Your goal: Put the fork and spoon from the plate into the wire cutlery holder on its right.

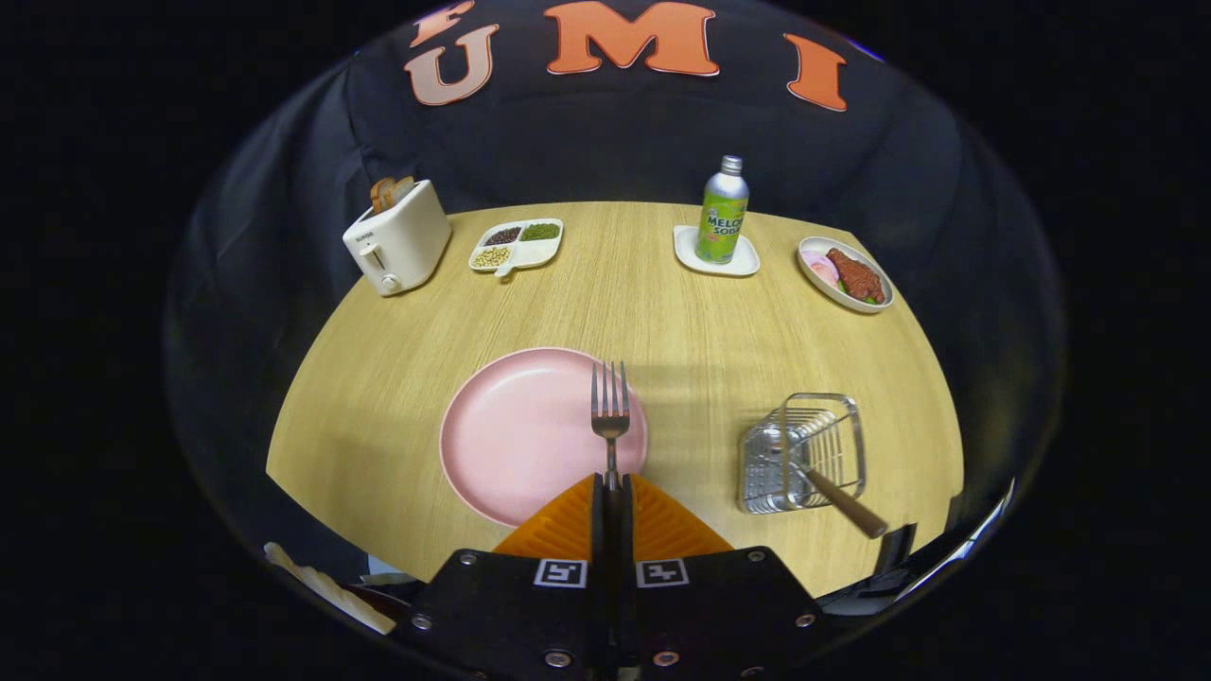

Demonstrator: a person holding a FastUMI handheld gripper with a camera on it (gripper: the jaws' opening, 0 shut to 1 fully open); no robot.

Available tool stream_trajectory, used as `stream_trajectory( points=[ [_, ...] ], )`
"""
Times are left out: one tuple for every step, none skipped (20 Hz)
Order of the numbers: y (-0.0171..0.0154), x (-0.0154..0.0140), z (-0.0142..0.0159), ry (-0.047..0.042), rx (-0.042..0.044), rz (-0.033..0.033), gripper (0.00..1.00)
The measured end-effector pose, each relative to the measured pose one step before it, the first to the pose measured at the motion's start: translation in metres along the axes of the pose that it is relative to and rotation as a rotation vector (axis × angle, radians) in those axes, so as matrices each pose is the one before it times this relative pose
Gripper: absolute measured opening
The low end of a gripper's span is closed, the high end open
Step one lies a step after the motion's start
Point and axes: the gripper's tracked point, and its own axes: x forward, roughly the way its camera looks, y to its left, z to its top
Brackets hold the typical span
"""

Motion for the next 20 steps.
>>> stream_trajectory(
  points=[
    [-0.01094, -0.00632, 0.00115, 0.01030, -0.01352, -0.01264, 0.04],
    [-0.01140, -0.00461, 0.00077, 0.00885, -0.01297, -0.01279, 0.05],
    [-0.01151, -0.00484, 0.00131, 0.00859, -0.01138, -0.01504, 0.05],
    [-0.01031, -0.00418, 0.00038, 0.00958, -0.01168, -0.01308, 0.04],
    [-0.00970, -0.00304, 0.00047, 0.00938, -0.00652, -0.01094, 0.04],
    [-0.00791, -0.00472, -0.00035, 0.01227, -0.00094, -0.00119, 0.05],
    [-0.00820, -0.00455, -0.00125, 0.01636, 0.00789, 0.00111, 0.05],
    [-0.00789, -0.00342, -0.00336, 0.02367, 0.00076, 0.00137, 0.05],
    [-0.00986, -0.00222, -0.00246, 0.01845, -0.00824, -0.00810, 0.04],
    [-0.01189, -0.00157, -0.00406, 0.02081, -0.01325, -0.01951, 0.04],
    [-0.01122, -0.00199, -0.00414, 0.02382, -0.01636, -0.02077, 0.05],
    [-0.01032, -0.00131, -0.00329, 0.01985, -0.01457, -0.02040, 0.04],
    [-0.00726, -0.00133, -0.00168, 0.01290, -0.01425, -0.01250, 0.04],
    [-0.00437, 0.00102, -0.00144, 0.01573, -0.01658, -0.00373, 0.04],
    [-0.00292, 0.00049, -0.00166, 0.01965, -0.01392, -0.00020, 0.04],
    [-0.00187, 0.00215, -0.00128, 0.02005, -0.00954, 0.00494, 0.05],
    [-0.00125, 0.00276, 0.00038, 0.02159, -0.00530, 0.00749, 0.05],
    [-0.00042, 0.00488, -0.00005, 0.02432, -0.00724, 0.01154, 0.05],
    [-0.00014, 0.00379, 0.00054, 0.02021, -0.00617, 0.00886, 0.04],
    [0.00043, 0.00526, 0.00034, 0.02459, -0.00962, 0.01177, 0.05]
  ],
)
